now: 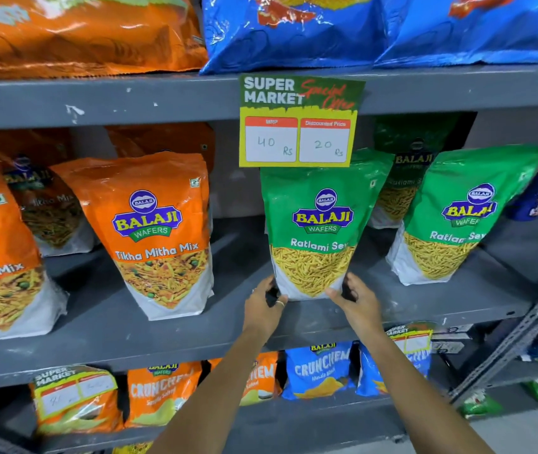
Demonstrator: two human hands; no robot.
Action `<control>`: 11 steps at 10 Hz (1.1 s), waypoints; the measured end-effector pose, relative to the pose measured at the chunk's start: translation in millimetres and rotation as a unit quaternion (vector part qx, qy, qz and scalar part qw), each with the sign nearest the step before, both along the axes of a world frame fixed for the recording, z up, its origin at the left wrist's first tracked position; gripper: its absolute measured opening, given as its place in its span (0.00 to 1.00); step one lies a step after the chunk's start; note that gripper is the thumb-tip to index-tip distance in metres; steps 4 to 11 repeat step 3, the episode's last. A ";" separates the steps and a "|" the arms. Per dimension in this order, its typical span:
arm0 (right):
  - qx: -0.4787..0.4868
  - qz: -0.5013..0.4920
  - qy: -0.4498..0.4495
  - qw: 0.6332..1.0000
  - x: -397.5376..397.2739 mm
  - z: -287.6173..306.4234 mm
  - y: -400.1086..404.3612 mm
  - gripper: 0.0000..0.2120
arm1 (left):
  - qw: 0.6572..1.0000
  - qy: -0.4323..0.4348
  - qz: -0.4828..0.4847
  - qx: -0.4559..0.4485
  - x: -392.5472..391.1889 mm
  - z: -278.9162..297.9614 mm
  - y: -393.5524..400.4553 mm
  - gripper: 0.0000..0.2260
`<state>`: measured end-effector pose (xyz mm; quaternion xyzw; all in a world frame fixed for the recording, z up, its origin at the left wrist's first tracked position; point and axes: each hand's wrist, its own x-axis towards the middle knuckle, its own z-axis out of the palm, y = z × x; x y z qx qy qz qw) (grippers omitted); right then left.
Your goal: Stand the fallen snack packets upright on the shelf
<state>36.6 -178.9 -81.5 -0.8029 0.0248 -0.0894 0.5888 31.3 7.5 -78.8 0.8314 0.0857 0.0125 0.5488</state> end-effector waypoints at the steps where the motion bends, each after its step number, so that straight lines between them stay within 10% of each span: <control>1: -0.008 0.001 0.003 1.000 0.7 -2.8 -1.5 0.19 | 1.000 -0.003 0.002 -0.005 1.1 -1.9 1.5 0.23; 3: 0.048 -0.039 0.037 0.997 -0.4 -2.0 3.7 0.32 | 0.999 -0.005 0.001 -0.033 0.4 -4.2 1.9 0.22; 11: 0.048 -0.039 0.037 0.997 -0.4 -2.0 3.7 0.32 | 0.999 -0.005 0.001 -0.033 0.4 -4.2 1.9 0.22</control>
